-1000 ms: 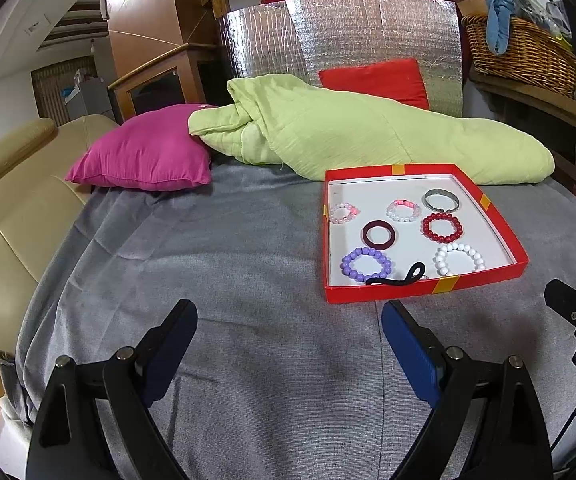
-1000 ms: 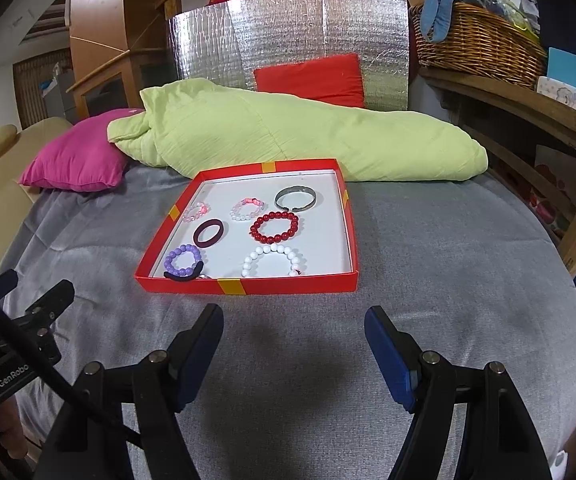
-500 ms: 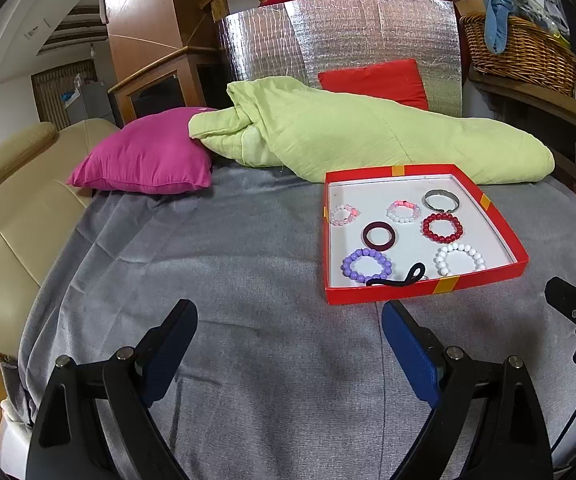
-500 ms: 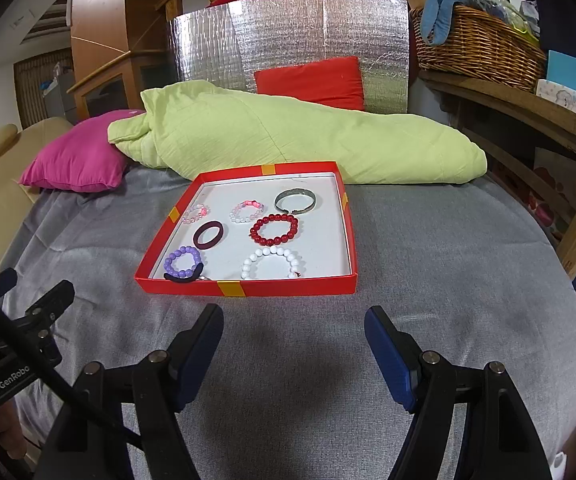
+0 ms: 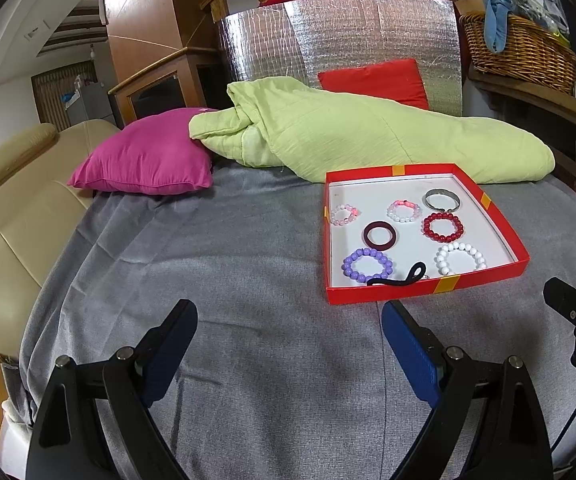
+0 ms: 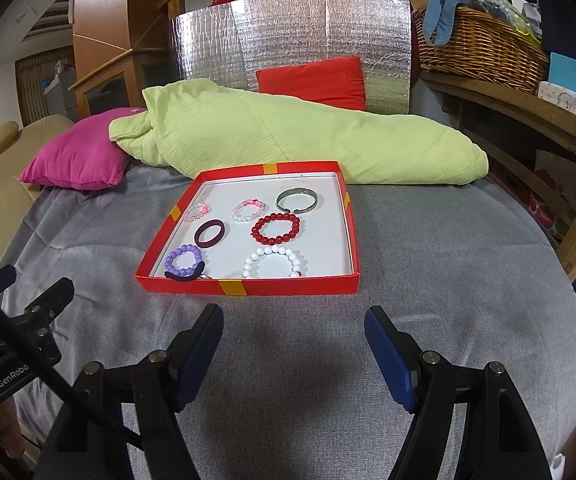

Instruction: Organize jewelry

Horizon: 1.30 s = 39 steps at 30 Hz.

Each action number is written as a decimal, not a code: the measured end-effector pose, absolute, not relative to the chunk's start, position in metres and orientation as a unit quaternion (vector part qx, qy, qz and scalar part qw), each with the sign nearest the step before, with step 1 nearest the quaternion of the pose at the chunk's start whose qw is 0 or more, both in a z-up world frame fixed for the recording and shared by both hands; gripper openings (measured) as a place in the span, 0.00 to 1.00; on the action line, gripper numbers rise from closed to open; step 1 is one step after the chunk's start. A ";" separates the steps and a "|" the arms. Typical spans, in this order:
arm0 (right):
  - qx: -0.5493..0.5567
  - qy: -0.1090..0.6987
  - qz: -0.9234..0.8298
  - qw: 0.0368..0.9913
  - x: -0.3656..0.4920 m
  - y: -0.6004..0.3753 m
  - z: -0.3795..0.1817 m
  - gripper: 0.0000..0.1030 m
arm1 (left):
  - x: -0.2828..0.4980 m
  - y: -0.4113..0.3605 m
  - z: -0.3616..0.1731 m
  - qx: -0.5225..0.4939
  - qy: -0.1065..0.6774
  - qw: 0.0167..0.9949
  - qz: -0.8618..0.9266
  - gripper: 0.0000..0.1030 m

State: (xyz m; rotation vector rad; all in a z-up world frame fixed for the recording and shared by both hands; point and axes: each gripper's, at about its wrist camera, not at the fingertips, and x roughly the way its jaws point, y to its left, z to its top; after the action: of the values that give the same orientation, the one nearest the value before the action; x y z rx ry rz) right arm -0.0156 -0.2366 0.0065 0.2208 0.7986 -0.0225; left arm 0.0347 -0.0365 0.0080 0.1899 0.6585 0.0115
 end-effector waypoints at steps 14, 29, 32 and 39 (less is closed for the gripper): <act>0.105 0.389 -0.009 0.915 -0.014 -0.235 0.005 0.74 | 0.034 -0.036 0.007 0.096 0.324 0.941 0.004 0.91; 0.104 0.392 -0.006 0.914 -0.011 -0.231 0.000 0.74 | 0.035 -0.035 0.006 0.098 0.328 0.940 0.005 0.91; 0.105 0.393 -0.005 0.914 -0.010 -0.231 0.000 0.74 | 0.035 -0.035 0.005 0.098 0.329 0.939 0.005 0.91; 0.104 0.392 -0.004 0.914 -0.009 -0.230 0.000 0.74 | 0.035 -0.035 0.006 0.098 0.329 0.939 0.005 0.91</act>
State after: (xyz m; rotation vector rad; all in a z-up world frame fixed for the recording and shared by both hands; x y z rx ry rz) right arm -0.0095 -0.2304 0.0000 0.2145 0.8079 -0.0092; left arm 0.0352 -0.0347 0.0060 0.1996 0.6713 0.0105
